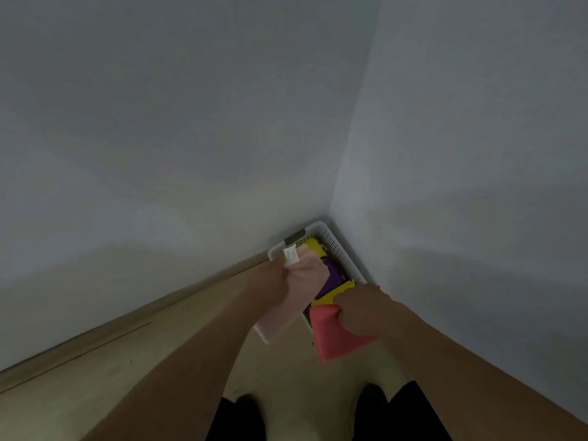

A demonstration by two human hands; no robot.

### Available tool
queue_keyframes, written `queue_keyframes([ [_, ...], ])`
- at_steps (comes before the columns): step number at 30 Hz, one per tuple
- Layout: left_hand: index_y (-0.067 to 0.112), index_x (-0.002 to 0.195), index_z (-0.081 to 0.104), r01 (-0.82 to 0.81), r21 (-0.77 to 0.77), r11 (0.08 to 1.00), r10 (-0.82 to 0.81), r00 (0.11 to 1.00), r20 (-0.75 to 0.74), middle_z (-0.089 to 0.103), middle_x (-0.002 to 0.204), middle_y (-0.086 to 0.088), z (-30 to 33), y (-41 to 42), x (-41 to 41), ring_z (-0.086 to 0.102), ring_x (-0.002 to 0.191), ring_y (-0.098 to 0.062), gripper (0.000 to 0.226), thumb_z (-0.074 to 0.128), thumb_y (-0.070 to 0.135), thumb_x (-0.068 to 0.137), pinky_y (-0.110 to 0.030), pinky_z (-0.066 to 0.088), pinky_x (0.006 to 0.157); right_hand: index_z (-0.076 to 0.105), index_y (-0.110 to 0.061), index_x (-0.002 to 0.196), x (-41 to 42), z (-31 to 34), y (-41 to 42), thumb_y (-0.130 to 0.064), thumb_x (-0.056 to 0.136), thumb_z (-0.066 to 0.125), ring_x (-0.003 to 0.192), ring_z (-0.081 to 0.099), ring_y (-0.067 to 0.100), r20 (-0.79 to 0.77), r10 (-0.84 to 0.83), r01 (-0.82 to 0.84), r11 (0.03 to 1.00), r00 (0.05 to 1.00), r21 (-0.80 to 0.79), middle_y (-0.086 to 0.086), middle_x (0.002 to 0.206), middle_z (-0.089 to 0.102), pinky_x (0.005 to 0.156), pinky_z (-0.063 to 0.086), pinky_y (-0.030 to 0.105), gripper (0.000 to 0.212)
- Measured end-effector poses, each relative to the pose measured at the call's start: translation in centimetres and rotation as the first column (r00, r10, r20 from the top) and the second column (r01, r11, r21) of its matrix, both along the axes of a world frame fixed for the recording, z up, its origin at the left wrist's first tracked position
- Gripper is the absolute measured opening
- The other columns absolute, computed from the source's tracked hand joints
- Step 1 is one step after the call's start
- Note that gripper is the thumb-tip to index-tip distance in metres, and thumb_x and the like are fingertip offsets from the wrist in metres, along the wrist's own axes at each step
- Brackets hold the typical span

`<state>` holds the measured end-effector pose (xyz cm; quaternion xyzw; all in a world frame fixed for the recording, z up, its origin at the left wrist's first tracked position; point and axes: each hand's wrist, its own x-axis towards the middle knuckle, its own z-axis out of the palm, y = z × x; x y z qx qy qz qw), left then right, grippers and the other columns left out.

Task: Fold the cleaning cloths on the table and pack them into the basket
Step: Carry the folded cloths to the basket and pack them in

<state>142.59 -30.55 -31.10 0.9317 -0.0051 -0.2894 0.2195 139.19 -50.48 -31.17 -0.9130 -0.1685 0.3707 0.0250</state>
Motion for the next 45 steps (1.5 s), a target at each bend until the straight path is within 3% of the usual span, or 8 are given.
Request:
queue_keyframes([
  [3, 0.006, 0.13, 0.042, -0.07, -0.055, 0.996, 0.073, 0.996, 0.052, 0.059, 0.119, -0.021, -8.8, 0.4, 1.8, 0.057, 0.106, -0.034, 0.031, 0.03, 0.017, 0.103, -0.028, 0.035, 0.077, 0.06, -0.016, 0.11, 2.4, -8.6, 0.7, -0.023, 0.091, 0.039, 0.108, 0.057, 0.029, -0.052, 0.02, -0.022, 1.0, 0.998, -0.022, 0.009, 0.117, 0.062, 0.092, 0.042, 0.035, 0.03],
  [8, 0.004, 0.111, 0.049, -0.067, -0.177, 0.982, 0.104, 0.973, 0.208, 0.059, 0.116, -0.021, -19.1, 0.4, 6.1, 0.055, 0.104, -0.034, 0.022, 0.034, 0.016, 0.101, -0.027, 0.031, 0.074, 0.06, -0.013, 0.107, 6.9, -18.8, 1.7, -0.019, 0.089, 0.041, 0.106, 0.058, 0.028, -0.043, 0.013, -0.013, 1.0, 0.999, 0.003, 0.01, 0.113, 0.061, 0.094, 0.048, 0.039, 0.026],
  [18, 0.013, 0.096, 0.047, -0.017, -0.272, 0.962, 0.113, 0.933, 0.341, 0.058, 0.103, -0.015, -21.2, 0.9, 8.8, 0.05, 0.088, -0.023, 0.014, 0.035, 0.016, 0.102, -0.025, 0.024, 0.063, 0.055, -0.017, 0.085, 9.7, -22.9, 1.8, -0.02, 0.091, 0.039, 0.097, 0.058, 0.025, -0.041, -0.041, 0.038, 0.997, 0.998, -0.073, 0.011, 0.111, 0.061, 0.086, 0.048, 0.035, 0.017],
  [23, 0.009, 0.121, 0.055, 0.081, -0.196, 0.977, -0.02, 0.955, 0.295, 0.056, 0.127, -0.013, -22.6, 0.9, 10.2, 0.052, 0.115, -0.028, 0.029, 0.035, 0.016, 0.101, -0.025, 0.032, 0.082, 0.061, -0.01, 0.113, 9.8, -24.4, 1.2, -0.023, 0.093, 0.039, 0.107, 0.058, 0.026, -0.021, -0.076, 0.071, 0.983, 0.997, -0.167, 0.012, 0.12, 0.06, 0.096, 0.048, 0.039, 0.033],
  [26, 0.004, 0.121, 0.051, 0.064, -0.184, 0.981, -0.001, 0.945, 0.327, 0.055, 0.127, -0.019, -22.6, 0.7, 10.6, 0.051, 0.114, -0.032, 0.028, 0.034, 0.016, 0.101, -0.026, 0.031, 0.078, 0.058, -0.01, 0.124, 9.1, -24.4, 0.8, -0.024, 0.092, 0.04, 0.114, 0.056, 0.026, -0.042, -0.111, 0.1, 0.972, 0.993, -0.214, 0.013, 0.128, 0.057, 0.1, 0.046, 0.039, 0.039],
  [30, 0.004, 0.117, 0.048, 0.117, -0.133, 0.984, -0.064, 0.935, 0.35, 0.057, 0.122, -0.02, -23.6, -0.5, 11.6, 0.054, 0.109, -0.033, 0.024, 0.036, 0.015, 0.1, -0.029, 0.034, 0.076, 0.056, -0.01, 0.126, 9.5, -24.6, 0.6, -0.025, 0.092, 0.04, 0.115, 0.055, 0.026, -0.045, -0.115, 0.103, 0.971, 0.992, -0.214, 0.013, 0.129, 0.055, 0.101, 0.045, 0.038, 0.04],
  [36, 0.004, 0.138, 0.04, 0.224, -0.05, 0.973, -0.195, 0.922, 0.336, 0.048, 0.14, -0.019, -25.5, -3.4, 12.5, 0.048, 0.125, -0.032, 0.043, 0.04, 0.01, 0.096, -0.032, 0.035, 0.099, 0.058, -0.011, 0.121, 10.0, -24.8, 0.6, -0.024, 0.095, 0.037, 0.109, 0.056, 0.024, -0.065, -0.116, 0.103, 0.98, 0.991, -0.171, 0.011, 0.124, 0.057, 0.094, 0.047, 0.035, 0.036],
  [45, 0.01, 0.141, 0.037, 0.233, 0.069, 0.97, -0.243, 0.913, 0.329, 0.055, 0.131, -0.013, -30.2, -4.8, 13.6, 0.055, 0.115, -0.03, 0.045, 0.041, 0.015, 0.096, -0.038, 0.045, 0.098, 0.056, -0.008, 0.121, 10.3, -26.2, 1.3, -0.025, 0.096, 0.039, 0.102, 0.054, 0.019, -0.11, -0.054, 0.044, 0.995, 0.992, -0.09, 0.01, 0.125, 0.056, 0.089, 0.044, 0.03, 0.034],
])
